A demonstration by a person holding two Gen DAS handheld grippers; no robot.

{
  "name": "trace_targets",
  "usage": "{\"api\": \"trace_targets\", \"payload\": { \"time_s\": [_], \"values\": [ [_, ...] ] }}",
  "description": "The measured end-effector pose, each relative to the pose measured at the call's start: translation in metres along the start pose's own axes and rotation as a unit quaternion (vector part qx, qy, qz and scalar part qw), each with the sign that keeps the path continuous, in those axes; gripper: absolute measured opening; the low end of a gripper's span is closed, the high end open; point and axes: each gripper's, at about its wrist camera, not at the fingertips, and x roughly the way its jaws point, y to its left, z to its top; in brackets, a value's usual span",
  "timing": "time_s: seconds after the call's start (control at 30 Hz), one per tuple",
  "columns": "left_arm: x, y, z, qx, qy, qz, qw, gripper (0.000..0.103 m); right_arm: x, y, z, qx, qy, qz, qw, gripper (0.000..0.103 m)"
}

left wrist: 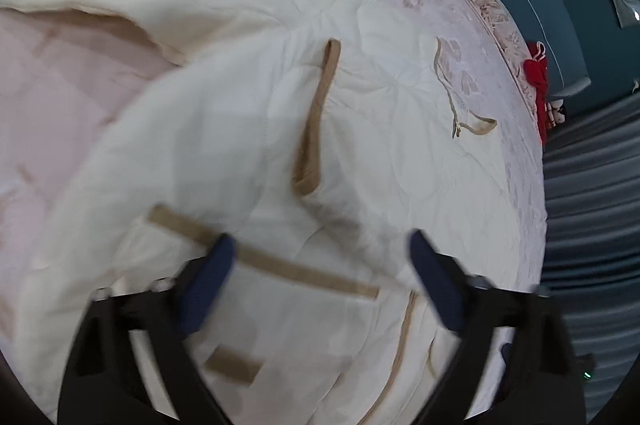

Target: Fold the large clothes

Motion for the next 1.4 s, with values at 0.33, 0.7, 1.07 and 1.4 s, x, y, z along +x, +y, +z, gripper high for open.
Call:
{"api": "trace_targets", "payload": {
  "time_s": [0.33,0.7,1.07,1.4],
  "values": [
    [-0.037,-0.052,0.031,0.127,-0.092,0.044,0.9866,0.006,0.033,0.0,0.056,0.055,-0.033,0.024,0.998,0.009],
    [0.03,-0.038,-0.003,0.233,-0.098,0.211,0.9441,0.007,0.09,0.023,0.017,-0.097,-0.005,-0.1,0.99,0.009],
    [-0.015,-0.053,-0.016,0.219,-0.159,0.264,0.9259,0.044,0.008,0.073,-0.003,-0.125,-0.049,-0.103,0.986,0.025],
    [0.021,-0.079,-0.025,0.222,-0.11,0.223,0.943,0.043,0.09,0.172,-0.053,-0.229,0.023,-0.06,0.971,0.019]
  ]
}}
